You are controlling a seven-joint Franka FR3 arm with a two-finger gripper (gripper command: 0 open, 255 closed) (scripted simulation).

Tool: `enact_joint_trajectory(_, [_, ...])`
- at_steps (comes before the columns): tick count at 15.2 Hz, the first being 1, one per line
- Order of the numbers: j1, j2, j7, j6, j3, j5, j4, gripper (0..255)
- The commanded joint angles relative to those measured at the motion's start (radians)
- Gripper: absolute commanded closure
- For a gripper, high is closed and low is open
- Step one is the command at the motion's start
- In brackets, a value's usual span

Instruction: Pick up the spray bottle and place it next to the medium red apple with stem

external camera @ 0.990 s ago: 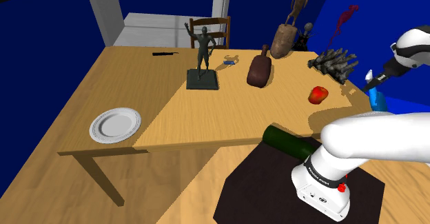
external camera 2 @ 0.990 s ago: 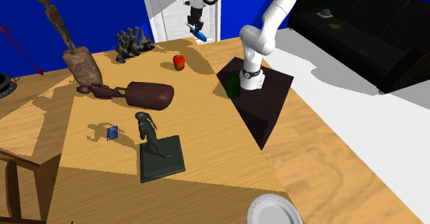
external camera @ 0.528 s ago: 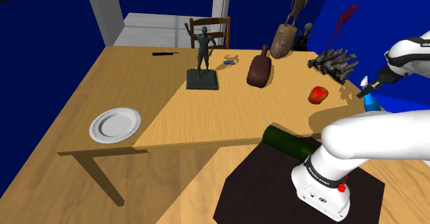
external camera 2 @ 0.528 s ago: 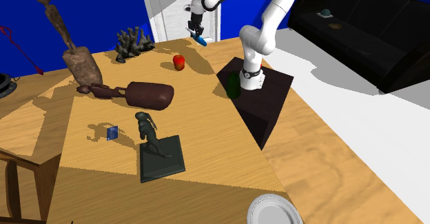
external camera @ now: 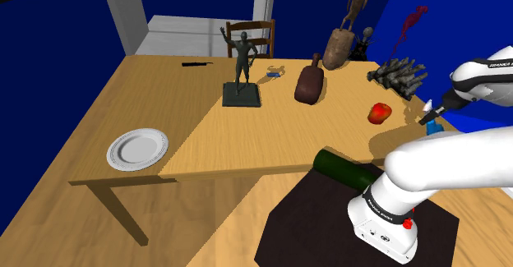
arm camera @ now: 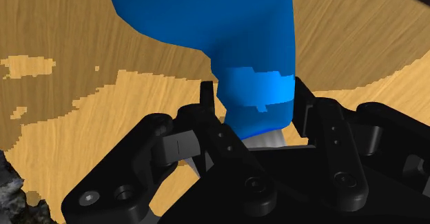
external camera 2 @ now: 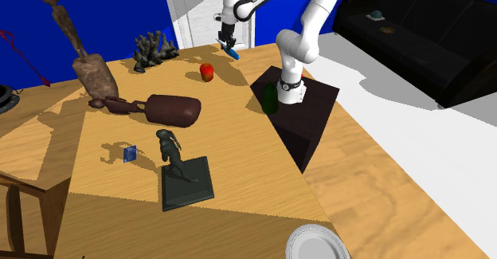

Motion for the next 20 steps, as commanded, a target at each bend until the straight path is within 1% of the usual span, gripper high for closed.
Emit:
enact_joint_trajectory(1, [0.021,0.018,-0.003,0.033,-0.033,-0.005,-0.008,255])
enact_joint_trajectory(5, [0.071,0.054,-0.010,0.100,-0.108,-0.014,-0.025,255])
enact_joint_trajectory(8, [0.119,0.081,-0.015,0.152,-0.173,-0.019,-0.035,255])
enact_joint_trajectory(12, [0.200,0.115,-0.021,0.220,-0.274,-0.027,-0.045,255])
enact_joint_trajectory(14, [0.253,0.131,-0.022,0.257,-0.338,-0.032,-0.048,255])
enact_joint_trajectory(20, [0.253,0.131,-0.021,0.256,-0.338,-0.033,-0.048,255])
